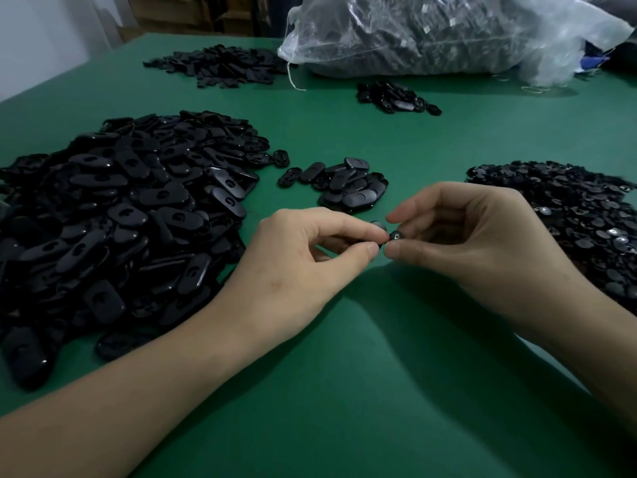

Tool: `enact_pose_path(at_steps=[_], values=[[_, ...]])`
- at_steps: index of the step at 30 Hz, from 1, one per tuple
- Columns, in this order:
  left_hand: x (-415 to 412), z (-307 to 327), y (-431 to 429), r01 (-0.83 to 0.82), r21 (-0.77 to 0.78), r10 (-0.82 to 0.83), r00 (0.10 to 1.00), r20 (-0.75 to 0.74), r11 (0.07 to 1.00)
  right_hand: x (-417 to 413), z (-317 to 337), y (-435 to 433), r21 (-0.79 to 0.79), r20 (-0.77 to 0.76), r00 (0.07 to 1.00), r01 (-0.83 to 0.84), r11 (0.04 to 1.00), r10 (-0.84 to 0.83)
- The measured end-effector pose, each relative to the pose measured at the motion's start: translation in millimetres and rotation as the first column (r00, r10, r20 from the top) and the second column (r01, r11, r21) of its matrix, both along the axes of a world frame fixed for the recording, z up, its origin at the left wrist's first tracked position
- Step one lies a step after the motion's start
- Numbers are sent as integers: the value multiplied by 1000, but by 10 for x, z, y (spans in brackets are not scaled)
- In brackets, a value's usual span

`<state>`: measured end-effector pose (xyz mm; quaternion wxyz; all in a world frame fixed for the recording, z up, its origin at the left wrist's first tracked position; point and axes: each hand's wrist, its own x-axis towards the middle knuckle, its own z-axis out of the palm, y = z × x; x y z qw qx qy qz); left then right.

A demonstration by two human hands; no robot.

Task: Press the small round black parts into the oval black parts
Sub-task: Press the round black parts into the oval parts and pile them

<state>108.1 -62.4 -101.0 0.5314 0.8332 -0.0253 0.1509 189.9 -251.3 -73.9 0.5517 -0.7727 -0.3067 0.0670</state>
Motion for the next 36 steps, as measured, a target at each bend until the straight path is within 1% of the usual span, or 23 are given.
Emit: enact_pose_path(at_steps=[7,12,15,19,25,28,33,36], values=[[7,11,2,2,10,-2,1000,0,1000,-15,16,2,-1,-41,999,1,1000,-1],[4,4,2,-9,18,8,1000,5,1000,-54,-1,20,51,-143,989,35,998,-27],[1,2,4,-21,17,21,1000,10,1000,-79,-19,39,34,-128,990,59,998,-54],[7,13,-3,0,19,-1,1000,24,1000,-91,-20,60,130,-230,972,-13,991,43],[16,20,4,-33,5,32,998,62,999,-82,-28,63,150,-272,960,-24,988,64],[12,19,10,-46,8,46,997,57,999,-91,-32,64,110,-225,973,-16,994,41],[4,14,9,-82,-7,82,995,50,997,-81,-42,37,-8,-7,999,34,999,-34],[9,15,2,-85,-32,86,996,37,996,-86,-34,30,-49,42,999,34,998,-32]])
